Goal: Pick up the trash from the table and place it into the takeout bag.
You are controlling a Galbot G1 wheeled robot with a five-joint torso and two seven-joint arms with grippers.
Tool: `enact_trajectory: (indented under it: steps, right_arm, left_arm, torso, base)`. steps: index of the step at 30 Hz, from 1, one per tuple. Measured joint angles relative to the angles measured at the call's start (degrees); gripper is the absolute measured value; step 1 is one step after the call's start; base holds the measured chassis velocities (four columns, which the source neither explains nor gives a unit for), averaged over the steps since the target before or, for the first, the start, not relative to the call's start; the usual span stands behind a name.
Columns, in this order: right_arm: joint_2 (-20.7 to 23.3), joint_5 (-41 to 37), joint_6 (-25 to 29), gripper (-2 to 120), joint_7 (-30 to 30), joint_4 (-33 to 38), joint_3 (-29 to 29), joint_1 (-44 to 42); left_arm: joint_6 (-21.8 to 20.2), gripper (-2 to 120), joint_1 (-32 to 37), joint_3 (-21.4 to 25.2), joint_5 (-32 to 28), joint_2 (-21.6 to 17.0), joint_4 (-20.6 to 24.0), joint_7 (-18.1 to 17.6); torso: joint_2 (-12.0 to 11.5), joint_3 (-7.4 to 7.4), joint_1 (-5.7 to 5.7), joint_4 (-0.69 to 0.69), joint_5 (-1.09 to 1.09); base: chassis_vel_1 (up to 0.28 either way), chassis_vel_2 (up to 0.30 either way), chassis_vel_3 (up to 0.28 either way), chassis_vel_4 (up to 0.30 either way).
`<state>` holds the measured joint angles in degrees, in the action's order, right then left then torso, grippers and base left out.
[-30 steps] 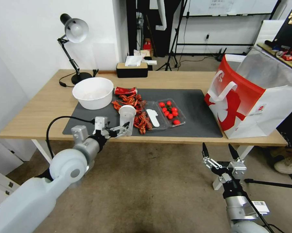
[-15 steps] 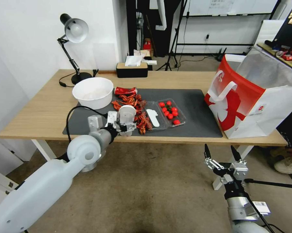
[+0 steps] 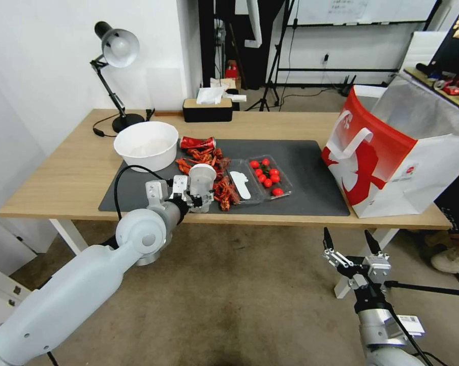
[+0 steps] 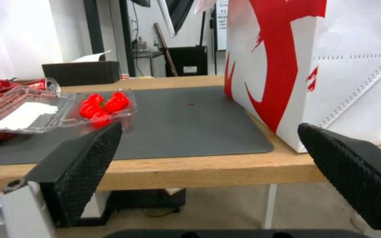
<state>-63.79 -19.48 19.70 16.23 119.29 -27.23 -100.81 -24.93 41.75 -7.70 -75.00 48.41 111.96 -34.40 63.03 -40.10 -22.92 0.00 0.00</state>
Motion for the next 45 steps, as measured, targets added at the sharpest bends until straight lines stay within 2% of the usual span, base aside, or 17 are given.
enact_trajectory:
  steps: [6,17,19,22,25,26,28,29,32,35,37,38,40,41,42,44,45]
  right_arm:
    - [0.0,0.0,0.1,100,0.0,-0.1,0.0,-0.1]
    - [-0.2,0.0,0.2,100,0.0,0.2,0.0,-0.2]
    - [-0.2,0.0,0.2,100,0.1,0.8,0.0,-0.4]
    - [-0.2,0.1,0.2,100,0.1,1.0,0.0,-0.6]
    - [-0.5,0.3,0.2,100,0.1,1.7,-0.1,-0.8]
    - [-0.5,0.3,0.2,100,0.1,1.7,-0.1,-0.8]
    - [-0.8,0.6,0.2,100,0.2,1.9,-0.1,-0.9]
    - [-0.8,0.6,0.2,100,0.2,1.9,-0.1,-0.9]
    - [-1.3,1.1,0.1,100,0.2,2.2,-0.1,-1.0]
    - [-1.4,1.2,0.1,100,0.3,2.2,-0.1,-1.1]
    - [-1.8,1.5,-0.3,100,0.4,2.4,-0.2,-1.1]
    - [-1.8,1.5,-0.3,100,0.4,2.4,-0.2,-1.1]
    - [-2.1,1.7,-0.4,100,0.5,2.4,-0.2,-1.1]
    - [-2.5,1.9,-0.5,100,0.5,2.4,-0.2,-1.0]
    - [-2.5,1.9,-0.5,100,0.5,2.4,-0.2,-1.0]
    - [-2.9,2.2,-0.6,100,0.5,2.4,0.0,-1.0]
    - [-2.9,2.2,-0.6,100,0.5,2.4,0.0,-1.0]
  left_arm:
    - [0.8,44,-0.1,0.0,0.0,-0.1,0.1,0.0]
    - [3.0,23,-0.6,3.3,1.3,-1.5,2.9,2.2]
    - [3.9,15,-3.3,4.5,1.0,-3.0,4.8,4.5]
    - [4.1,13,-5.3,4.3,0.4,-3.4,5.2,5.3]
    - [4.9,9,-14.6,1.2,-2.6,-2.9,4.9,6.5]
    - [4.9,9,-14.6,1.2,-2.6,-2.9,4.9,6.5]
    - [5.2,7,-19.8,-1.5,-3.8,-1.3,3.7,6.6]
    - [5.2,7,-19.8,-1.5,-3.8,-1.3,3.7,6.6]
    - [5.6,5,-27.2,-5.9,-4.9,3.9,0.4,6.8]
    - [5.8,5,-28.9,-7.1,-5.0,5.3,-0.7,6.8]
    - [6.6,5,-36.5,-12.2,-5.9,11.1,-5.2,7.3]
    - [6.6,5,-36.5,-12.2,-5.9,11.1,-5.2,7.3]
    - [7.2,5,-40.1,-14.2,-6.1,14.5,-8.5,7.6]
    - [7.5,5,-42.6,-15.4,-6.1,17.5,-11.4,8.1]
    - [7.5,5,-42.6,-15.4,-6.1,17.5,-11.4,8.1]
    - [7.9,5,-45.2,-16.7,-6.1,21.6,-15.2,8.7]
    - [7.9,5,-45.2,-16.7,-6.1,21.6,-15.2,8.7]
  torso:
    - [0.0,0.00,0.00,0.00,0.00]
    - [0.0,0.00,0.00,0.00,-0.01]
    - [0.0,0.00,0.00,0.01,-0.01]
    - [0.0,0.00,0.00,0.03,-0.01]
    - [0.0,0.00,0.00,-0.01,0.01]
    - [0.0,0.00,0.00,-0.01,0.01]
    - [0.0,0.00,0.00,-0.01,0.02]
    - [0.0,0.00,0.00,-0.01,0.02]
    - [0.0,0.00,0.00,0.01,0.00]
    - [0.0,-0.01,0.00,0.00,0.00]
    - [0.0,-0.01,0.00,-0.02,0.04]
    - [0.0,-0.01,0.00,-0.02,0.04]
    - [0.0,-0.01,0.00,-0.01,0.02]
    - [0.0,-0.01,-0.01,0.00,0.01]
    - [0.0,-0.01,-0.01,0.00,0.01]
    - [0.0,-0.01,0.00,0.02,0.02]
    - [0.0,-0.01,0.00,0.02,0.02]
  base:
    - [0.000,0.000,0.000,0.000]
    - [0.000,0.000,0.000,0.000]
    - [0.000,0.000,0.000,0.000]
    - [0.000,0.000,0.000,0.000]
    - [0.000,0.000,0.000,0.000]
    - [0.000,0.000,0.000,0.000]
    - [0.000,0.000,0.000,0.000]
    - [0.000,0.000,0.000,0.000]
    - [0.000,0.000,0.000,0.000]
    - [0.000,0.000,0.000,0.000]
    - [0.000,0.000,0.000,0.000]
    - [0.000,0.000,0.000,0.000]
    - [0.000,0.000,0.000,0.000]
    - [0.000,0.000,0.000,0.000]
    - [0.000,0.000,0.000,0.000]
    - [0.000,0.000,0.000,0.000]
    - [0.000,0.000,0.000,0.000]
